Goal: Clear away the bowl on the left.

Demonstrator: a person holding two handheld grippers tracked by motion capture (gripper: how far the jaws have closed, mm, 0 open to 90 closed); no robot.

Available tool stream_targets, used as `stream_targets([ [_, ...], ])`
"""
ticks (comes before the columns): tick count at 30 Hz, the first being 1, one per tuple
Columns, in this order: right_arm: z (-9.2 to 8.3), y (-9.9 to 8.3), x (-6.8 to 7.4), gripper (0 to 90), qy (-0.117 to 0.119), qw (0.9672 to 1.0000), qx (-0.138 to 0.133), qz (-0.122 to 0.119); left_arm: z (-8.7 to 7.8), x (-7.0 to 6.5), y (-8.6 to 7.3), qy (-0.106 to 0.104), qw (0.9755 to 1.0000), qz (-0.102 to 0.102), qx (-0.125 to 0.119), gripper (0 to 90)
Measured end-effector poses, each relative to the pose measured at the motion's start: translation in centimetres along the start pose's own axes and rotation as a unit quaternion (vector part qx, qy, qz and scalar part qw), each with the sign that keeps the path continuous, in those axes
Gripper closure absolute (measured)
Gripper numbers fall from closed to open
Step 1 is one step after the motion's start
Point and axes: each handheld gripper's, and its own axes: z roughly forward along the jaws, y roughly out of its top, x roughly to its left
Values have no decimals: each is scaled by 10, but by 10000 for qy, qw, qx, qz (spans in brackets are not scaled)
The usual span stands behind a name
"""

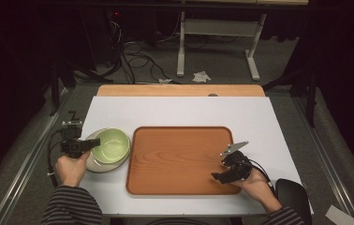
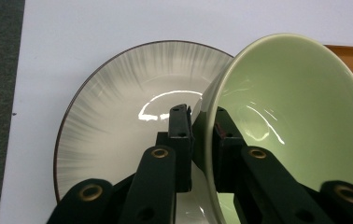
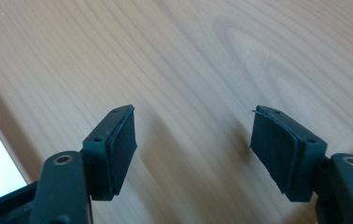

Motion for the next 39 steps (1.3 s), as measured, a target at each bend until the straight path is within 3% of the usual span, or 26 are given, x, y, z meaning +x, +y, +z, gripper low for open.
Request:
stream_targets([
  [8,1,0,0,328,3,10000,-4,-10,-7,-5,2,-184,9997,22,-164,819],
  [21,0,0,-1,328,19,10000,-30,-14,-11,-12,3,-454,9987,118,-217,821],
  [31,1,0,-1,329,5,10000,-15,2,-12,-26,5,-593,9975,338,-160,821],
  [39,1,1,1,329,5,10000,3,-61,-9,-46,6,-772,9948,667,2,823],
])
